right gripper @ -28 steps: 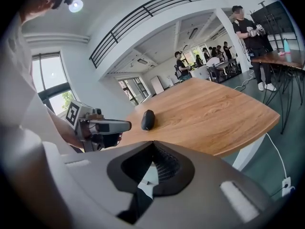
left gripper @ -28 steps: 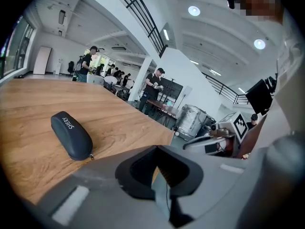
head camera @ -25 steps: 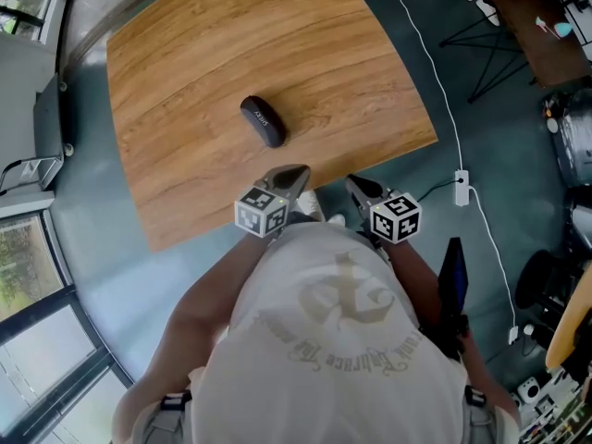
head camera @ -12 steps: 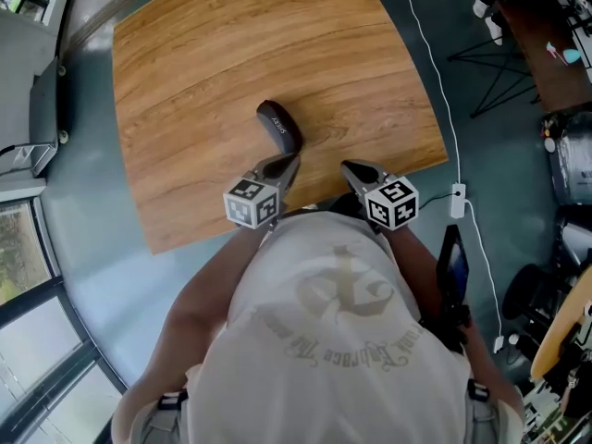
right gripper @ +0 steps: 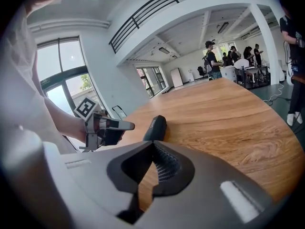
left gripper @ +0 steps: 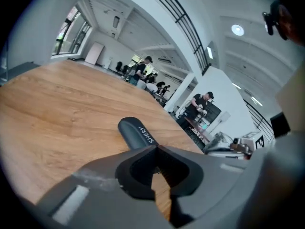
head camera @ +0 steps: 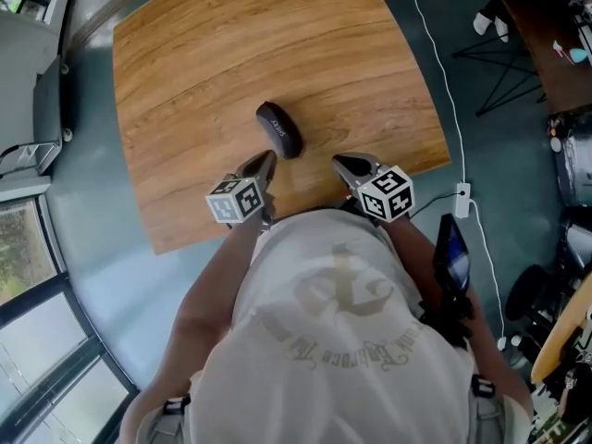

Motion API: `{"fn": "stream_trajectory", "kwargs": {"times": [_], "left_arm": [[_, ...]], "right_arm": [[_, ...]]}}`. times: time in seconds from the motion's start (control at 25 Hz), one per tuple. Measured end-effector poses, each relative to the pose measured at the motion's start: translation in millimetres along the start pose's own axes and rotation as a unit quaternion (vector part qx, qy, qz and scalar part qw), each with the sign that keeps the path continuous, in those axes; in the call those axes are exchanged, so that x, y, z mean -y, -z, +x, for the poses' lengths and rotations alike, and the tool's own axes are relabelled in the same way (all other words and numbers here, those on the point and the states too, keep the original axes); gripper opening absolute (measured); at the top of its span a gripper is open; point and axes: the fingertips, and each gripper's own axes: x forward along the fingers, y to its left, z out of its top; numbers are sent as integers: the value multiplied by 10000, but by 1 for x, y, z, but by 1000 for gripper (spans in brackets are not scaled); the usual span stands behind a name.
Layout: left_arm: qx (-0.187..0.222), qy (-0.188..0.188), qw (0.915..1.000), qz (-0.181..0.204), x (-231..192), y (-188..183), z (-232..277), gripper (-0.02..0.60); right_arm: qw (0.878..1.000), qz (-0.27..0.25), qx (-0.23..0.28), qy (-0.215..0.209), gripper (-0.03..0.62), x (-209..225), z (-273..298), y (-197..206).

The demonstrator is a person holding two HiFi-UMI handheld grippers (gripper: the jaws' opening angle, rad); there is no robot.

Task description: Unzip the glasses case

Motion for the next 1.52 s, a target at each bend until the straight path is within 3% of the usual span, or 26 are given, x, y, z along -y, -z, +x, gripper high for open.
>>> {"fn": "stream_trajectory", "kwargs": {"times": [0.12, 0.44, 0.72, 1.0, 1.52], "left_arm": [[-33, -209, 9981, -576, -16, -2, 2, 3], [-72, -421, 9948, -920, -23, -10, 11, 47], [-488, -654, 9938, -754, -22, -15, 27, 213], [-739, -1158, 9772, -1618, -40, -15, 48, 357], [-1256, -1613, 9618, -1820, -50, -13, 63, 408]], "right_arm": [[9999, 65, 2, -85, 8, 8, -2, -3], [9997, 203, 0, -167, 8, 25, -12, -2], [9993, 291, -5, -219, 8, 32, -18, 0], [9986, 520, 11, -126, 8, 53, -30, 8], [9969, 779, 79, 27, 8, 67, -35, 9]]}}
